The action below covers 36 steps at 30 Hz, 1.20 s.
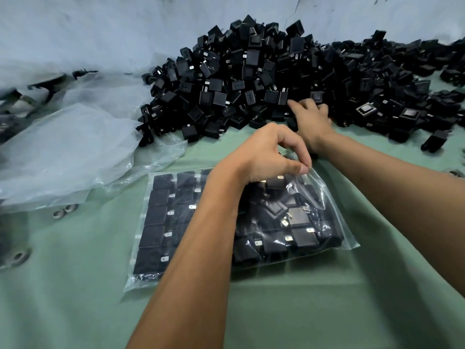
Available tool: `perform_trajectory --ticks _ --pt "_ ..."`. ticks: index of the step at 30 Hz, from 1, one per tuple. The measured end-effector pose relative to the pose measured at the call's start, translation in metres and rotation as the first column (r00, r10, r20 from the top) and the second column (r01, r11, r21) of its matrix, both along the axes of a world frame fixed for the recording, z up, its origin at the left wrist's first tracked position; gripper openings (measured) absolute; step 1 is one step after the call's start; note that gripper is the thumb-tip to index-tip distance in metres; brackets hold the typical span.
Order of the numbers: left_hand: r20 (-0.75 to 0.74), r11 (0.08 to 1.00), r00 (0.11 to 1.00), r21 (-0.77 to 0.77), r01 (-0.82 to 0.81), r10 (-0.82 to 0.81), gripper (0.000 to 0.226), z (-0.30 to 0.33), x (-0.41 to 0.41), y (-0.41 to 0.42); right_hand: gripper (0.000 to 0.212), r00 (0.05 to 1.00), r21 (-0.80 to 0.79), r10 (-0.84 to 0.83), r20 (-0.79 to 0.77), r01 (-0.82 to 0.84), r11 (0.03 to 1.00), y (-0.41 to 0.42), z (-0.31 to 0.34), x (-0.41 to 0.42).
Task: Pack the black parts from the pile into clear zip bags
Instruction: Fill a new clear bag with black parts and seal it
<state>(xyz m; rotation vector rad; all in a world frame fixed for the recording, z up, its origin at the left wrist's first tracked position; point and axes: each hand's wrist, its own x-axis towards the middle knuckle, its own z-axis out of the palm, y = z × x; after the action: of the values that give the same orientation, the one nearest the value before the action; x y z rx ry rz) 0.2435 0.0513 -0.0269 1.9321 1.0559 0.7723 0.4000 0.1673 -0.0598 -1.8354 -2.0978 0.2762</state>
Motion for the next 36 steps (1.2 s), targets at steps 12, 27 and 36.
perform_trajectory --ticks 12,27,36 --pt "-0.075 0.999 0.996 0.012 -0.040 0.041 0.010 0.003 0.001 -0.001 0.031 0.968 0.185 0.165 -0.187 -0.130 0.974 -0.081 -0.004 0.045" --pt "-0.085 0.998 0.996 0.048 -0.037 0.041 0.009 0.006 0.003 -0.005 0.040 0.651 0.277 0.439 -0.619 -0.342 0.898 -0.145 -0.003 0.063" --pt "-0.025 0.997 0.999 0.071 -0.034 0.036 0.010 0.007 -0.002 -0.005 0.040 0.684 0.227 0.440 -0.581 -0.383 0.895 -0.144 -0.002 0.072"
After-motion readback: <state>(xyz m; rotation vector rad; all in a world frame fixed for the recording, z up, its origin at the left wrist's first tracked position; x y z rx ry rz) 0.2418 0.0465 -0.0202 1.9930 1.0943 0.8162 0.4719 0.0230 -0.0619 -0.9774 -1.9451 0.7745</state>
